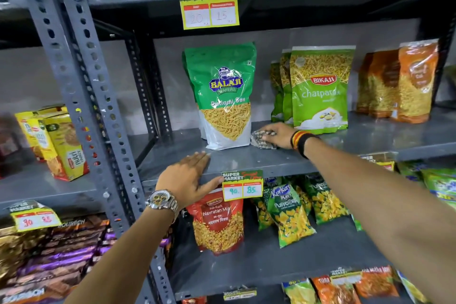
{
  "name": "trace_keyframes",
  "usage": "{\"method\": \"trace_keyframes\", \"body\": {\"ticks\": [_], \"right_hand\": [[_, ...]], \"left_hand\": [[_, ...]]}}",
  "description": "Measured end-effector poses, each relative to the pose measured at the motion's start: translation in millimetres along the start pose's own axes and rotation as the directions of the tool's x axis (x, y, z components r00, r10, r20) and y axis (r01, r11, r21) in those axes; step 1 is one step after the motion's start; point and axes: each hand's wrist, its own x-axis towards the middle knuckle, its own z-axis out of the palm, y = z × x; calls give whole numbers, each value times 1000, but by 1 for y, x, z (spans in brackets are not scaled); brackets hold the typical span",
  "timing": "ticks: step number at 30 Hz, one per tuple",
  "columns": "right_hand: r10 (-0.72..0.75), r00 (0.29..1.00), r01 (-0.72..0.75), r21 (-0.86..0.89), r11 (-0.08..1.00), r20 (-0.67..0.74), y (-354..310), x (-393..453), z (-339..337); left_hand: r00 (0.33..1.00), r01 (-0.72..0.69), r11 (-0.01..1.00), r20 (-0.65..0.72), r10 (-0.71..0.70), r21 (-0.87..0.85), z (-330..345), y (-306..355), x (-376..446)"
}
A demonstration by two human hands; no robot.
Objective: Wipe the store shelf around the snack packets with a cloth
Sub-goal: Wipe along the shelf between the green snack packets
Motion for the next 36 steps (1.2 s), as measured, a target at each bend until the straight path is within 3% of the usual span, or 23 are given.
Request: {"method": "trace_keyframes", "body": {"ticks": [3,6,9,11,14,17,29,36], "right_hand": [[-83,996,81,-99,992,-18,4,-17,10],[-217,970,221,-18,975,112,5,-66,-5],[-230,948,222,63,973,220,14,-114,-37],[-215,968,197,134,971,133,26,-115,-58],[-171,983,180,197,964,-60,39,-84,-78],[-142,983,165,212,963,-119,43,-39,-70],[-144,979,156,77,985,-144,49,126,2],[-170,985,172,48,984,-35,38,178,11]], "left_hand": [[1000,-16,1000,26,16,-14,-1,-1,1],[999,-9,999,48,11,-31,-5,0,0],[997,-44,999,65,45,-18,-13,3,1],[992,-115,993,58,115,3,-22,13,8],[974,-217,976,72,216,-7,-29,38,28],[949,-296,955,106,296,-18,-24,59,46],[963,-219,973,144,228,-79,-4,62,56],[960,-250,962,101,261,-113,3,56,56]]}}
